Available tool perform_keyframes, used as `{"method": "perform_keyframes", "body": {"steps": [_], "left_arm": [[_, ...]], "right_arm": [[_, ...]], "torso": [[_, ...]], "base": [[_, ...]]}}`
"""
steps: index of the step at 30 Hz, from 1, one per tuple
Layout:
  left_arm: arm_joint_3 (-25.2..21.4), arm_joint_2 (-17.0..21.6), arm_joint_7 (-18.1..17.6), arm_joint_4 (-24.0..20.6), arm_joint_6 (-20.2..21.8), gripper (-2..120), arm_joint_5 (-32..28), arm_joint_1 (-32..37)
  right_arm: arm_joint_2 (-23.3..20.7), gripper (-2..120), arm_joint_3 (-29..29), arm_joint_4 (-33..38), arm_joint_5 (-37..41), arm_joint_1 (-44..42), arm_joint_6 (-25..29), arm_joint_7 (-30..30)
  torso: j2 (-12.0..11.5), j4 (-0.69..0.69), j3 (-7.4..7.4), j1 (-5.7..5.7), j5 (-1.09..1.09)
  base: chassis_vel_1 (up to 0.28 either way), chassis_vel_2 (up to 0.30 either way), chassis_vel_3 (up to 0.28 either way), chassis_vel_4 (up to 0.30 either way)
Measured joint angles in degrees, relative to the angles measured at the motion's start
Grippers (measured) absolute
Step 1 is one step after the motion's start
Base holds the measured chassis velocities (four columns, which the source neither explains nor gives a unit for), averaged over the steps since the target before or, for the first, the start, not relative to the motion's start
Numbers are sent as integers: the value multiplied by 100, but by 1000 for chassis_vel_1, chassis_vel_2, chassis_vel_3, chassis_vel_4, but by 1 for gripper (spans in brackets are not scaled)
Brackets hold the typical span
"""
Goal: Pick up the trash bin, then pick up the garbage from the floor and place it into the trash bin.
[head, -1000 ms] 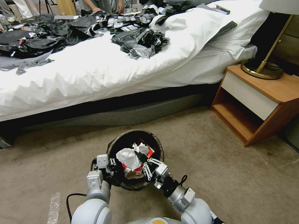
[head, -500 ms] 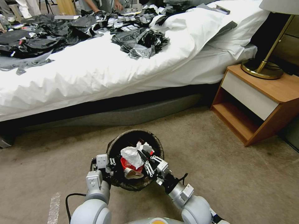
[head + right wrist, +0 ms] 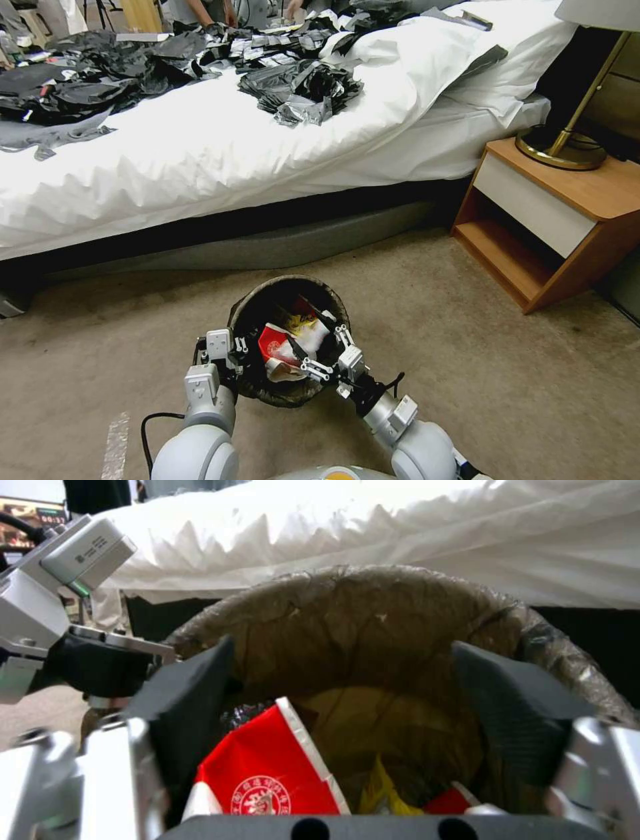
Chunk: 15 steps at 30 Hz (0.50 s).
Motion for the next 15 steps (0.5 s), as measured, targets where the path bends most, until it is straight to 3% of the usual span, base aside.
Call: {"method": "perform_keyframes", "body": {"steps": [5, 15], "left_arm": [[-2, 0, 0, 0, 4, 0, -2, 2], [-13, -5, 2, 27, 4, 0, -7, -14]], "right_arm": [[-38, 99, 1, 12, -10, -6, -24, 0], [5, 100, 72, 231, -149, -52, 36, 40]], "torso": [[0, 0, 0, 0, 0], [0, 0, 0, 0, 0]], "base": [[0, 0, 0, 0], [0, 0, 0, 0]]}}
